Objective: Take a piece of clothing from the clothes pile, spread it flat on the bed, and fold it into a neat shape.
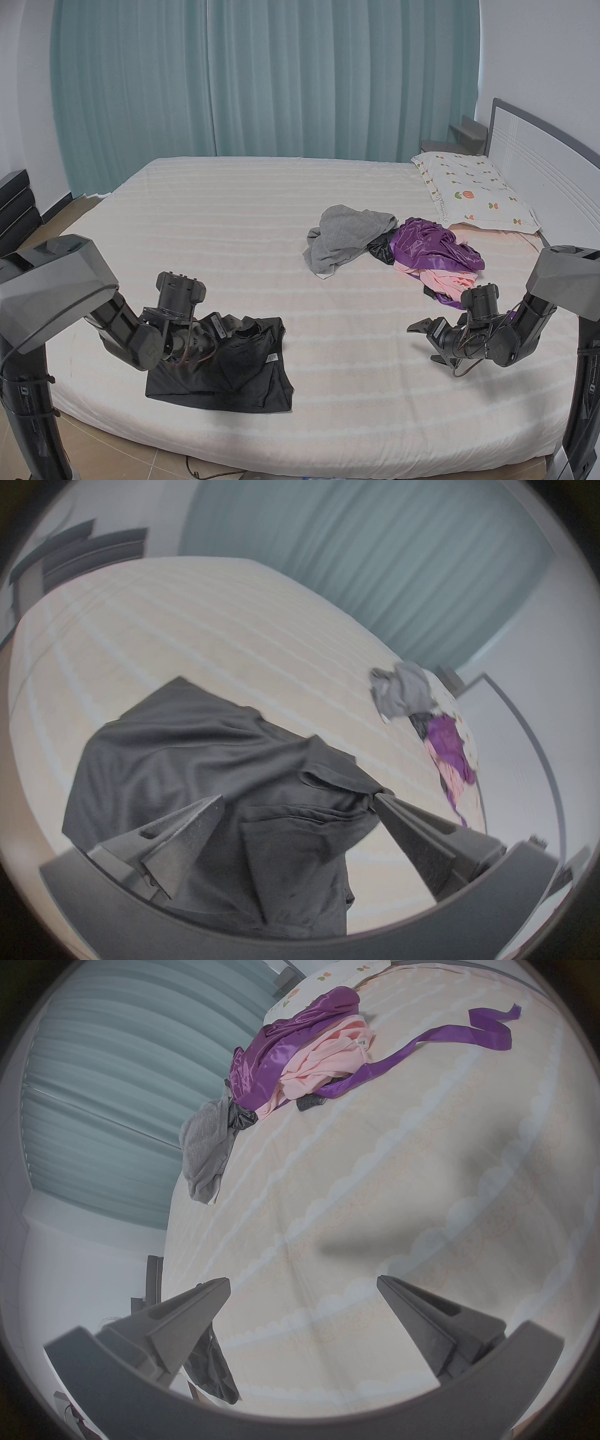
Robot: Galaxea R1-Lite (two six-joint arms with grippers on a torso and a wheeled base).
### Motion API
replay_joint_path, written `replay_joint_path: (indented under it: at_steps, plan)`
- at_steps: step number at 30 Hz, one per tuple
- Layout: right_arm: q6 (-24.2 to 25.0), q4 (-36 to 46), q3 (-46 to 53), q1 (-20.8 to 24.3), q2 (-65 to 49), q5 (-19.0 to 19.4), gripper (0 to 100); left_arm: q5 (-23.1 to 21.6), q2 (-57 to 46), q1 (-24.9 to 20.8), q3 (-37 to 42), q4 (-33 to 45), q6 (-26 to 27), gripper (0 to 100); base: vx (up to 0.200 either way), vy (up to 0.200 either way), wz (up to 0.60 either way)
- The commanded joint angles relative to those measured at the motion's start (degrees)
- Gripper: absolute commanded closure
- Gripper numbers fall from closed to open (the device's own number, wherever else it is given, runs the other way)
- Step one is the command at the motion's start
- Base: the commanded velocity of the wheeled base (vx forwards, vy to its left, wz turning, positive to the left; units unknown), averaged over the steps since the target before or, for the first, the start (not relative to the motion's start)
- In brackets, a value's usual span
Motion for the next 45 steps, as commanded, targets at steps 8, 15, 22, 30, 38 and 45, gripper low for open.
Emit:
replay_joint_path:
  at_steps: [8,15,22,30,38,45]
  plan:
    - [-0.04,-0.03,0.10,0.01,0.10,-0.08,0,-10.24,-1.87,11.66,9.33,-11.94,-8.93,0,0.000,0.000,0.00]
    - [-0.13,-4.51,2.12,0.10,0.89,0.01,0,-10.59,1.82,15.17,10.91,-15.54,-12.27,0,0.000,0.200,0.00]
    - [-0.48,-8.38,3.26,0.36,1.77,-0.08,0,-10.85,2.26,16.14,13.90,-20.99,-12.45,0,0.000,0.200,0.00]
    - [-1.18,-8.03,3.00,0.36,1.77,-0.08,0,-10.94,2.17,16.14,15.30,-22.84,-12.27,0,0.000,0.200,0.00]
    - [-1.45,-7.76,1.42,1.15,2.21,0.01,0,-10.94,2.26,16.05,15.21,-22.84,-12.18,0,0.000,0.200,0.00]
    - [-1.45,-6.97,0.80,3.26,0.89,-2.89,0,-11.21,2.26,16.14,15.13,-22.93,-12.18,0,0.000,0.171,0.00]
